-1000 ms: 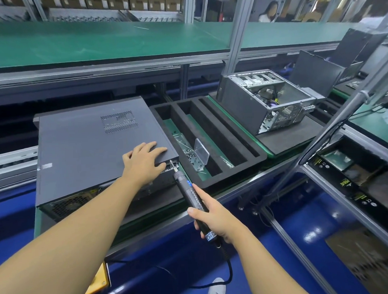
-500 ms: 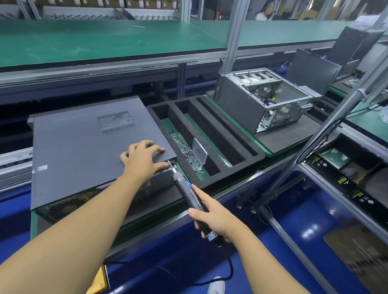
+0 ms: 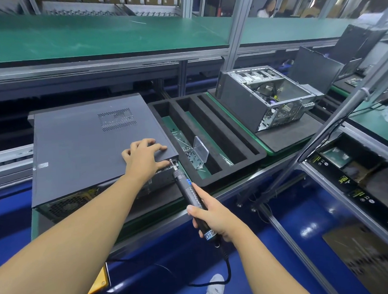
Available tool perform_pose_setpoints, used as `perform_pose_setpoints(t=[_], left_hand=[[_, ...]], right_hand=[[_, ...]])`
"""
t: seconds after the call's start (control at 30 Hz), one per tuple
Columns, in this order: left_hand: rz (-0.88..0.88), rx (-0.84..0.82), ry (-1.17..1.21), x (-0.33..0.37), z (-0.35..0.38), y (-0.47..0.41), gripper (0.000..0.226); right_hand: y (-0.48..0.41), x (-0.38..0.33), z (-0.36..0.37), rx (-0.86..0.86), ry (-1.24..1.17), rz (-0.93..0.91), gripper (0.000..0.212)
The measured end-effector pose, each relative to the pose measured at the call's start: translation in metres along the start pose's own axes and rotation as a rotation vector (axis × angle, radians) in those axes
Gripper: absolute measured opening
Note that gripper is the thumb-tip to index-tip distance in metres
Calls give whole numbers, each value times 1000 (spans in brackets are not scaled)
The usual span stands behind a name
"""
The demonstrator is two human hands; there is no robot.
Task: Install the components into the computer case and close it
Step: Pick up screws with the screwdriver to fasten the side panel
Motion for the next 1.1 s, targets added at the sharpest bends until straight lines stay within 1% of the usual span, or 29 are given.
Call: perform_pose_setpoints(t=[0.27,0.37,0.4,0.47,0.5,0.6,0.77,0.87,0.93,1.0,1.1], left_hand=[[-8,-17,5,-1,1,-2,47],[-13,-21,5,-1,2,-3,47],[-13,-23,6,-1,2,-3,47],[-9,-20,2,-1,2,-3,47],[-8,-18,0,-2,1,-3,46],[-5,-9,-16,-2,1,-2,45],[-10,14,-41,1,2,0,40],[20,13,-32,8,2,0,37],[95,11,18,19,1,-1,30],[136,6,84,33,-2,-6,30],[108,-23,195,50,-4,-24,25]], right_hand=[[-2,-7,5,-13,-70,-2,74],[0,-9,6,-13,-53,9,78],[1,-11,6,-20,-17,12,81],[2,-15,4,-48,154,5,87],[2,-16,3,-64,197,1,89],[1,-18,3,-55,155,-5,93],[8,-13,-3,-68,69,-80,87],[6,-13,-11,-26,-40,-113,86],[1,-16,-21,36,-127,-133,85],[-7,-18,-33,78,-194,-148,82],[-22,-15,-58,133,-287,-139,76]])
Point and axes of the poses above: each hand's wrist, its own y-axis away from the middle knuckle, its own z-axis out of the palm, x = y × z, the point moved 7 cm from there along -y, towards the middle knuckle, and after that the axes turned 15 degrees about -z, right-handed, at the moved point
